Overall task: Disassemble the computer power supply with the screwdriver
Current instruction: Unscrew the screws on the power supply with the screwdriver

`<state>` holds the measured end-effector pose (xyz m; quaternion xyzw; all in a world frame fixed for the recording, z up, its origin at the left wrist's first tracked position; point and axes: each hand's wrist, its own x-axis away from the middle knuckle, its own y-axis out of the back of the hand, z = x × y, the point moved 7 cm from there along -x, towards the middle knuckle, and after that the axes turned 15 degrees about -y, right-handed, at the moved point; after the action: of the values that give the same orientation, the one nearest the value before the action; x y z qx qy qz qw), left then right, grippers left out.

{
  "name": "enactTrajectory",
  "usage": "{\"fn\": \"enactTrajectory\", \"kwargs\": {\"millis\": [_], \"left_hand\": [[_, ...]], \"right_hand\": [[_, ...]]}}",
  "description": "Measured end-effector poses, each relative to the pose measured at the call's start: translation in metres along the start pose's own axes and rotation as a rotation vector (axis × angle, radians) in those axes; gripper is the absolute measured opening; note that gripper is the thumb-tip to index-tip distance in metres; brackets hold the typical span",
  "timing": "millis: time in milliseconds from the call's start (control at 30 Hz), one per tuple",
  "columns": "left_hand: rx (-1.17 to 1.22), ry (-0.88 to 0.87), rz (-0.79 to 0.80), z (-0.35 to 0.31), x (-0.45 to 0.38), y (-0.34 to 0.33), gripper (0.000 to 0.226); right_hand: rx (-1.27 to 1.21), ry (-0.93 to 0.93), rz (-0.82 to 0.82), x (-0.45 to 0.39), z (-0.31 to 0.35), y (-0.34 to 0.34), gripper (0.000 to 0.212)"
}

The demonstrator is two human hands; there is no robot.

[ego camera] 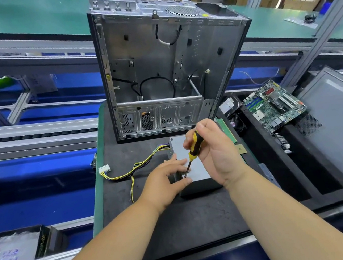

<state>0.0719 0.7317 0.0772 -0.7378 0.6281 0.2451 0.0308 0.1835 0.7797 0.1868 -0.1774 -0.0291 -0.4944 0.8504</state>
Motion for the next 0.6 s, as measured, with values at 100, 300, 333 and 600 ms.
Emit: {"fn": "enactTrajectory", "kwargs": {"millis": [100, 300, 333, 600], "left_hand": [[-0.002, -0.004, 0.020, 0.002, 0.000, 0.000, 0.028], [0.037, 0.011, -0.003, 0.011, 0.002, -0.002, 0.014], [0.054, 0.020, -0.012, 0.011, 0.001, -0.002, 0.015], [0.182, 0.082, -0.034, 0.018, -0.003, -0.001, 0.021]], "right_hand": [[0.015, -0.025, 0.013, -0.001, 0.003, 0.000, 0.016], [-0.033, -0.023, 0.019, -0.004, 0.002, -0.006, 0.039], [-0.053, -0.023, 0.028, -0.005, 0.000, -0.007, 0.043], [0.006, 0.002, 0.010, -0.005, -0.001, -0.007, 0.021]]}}
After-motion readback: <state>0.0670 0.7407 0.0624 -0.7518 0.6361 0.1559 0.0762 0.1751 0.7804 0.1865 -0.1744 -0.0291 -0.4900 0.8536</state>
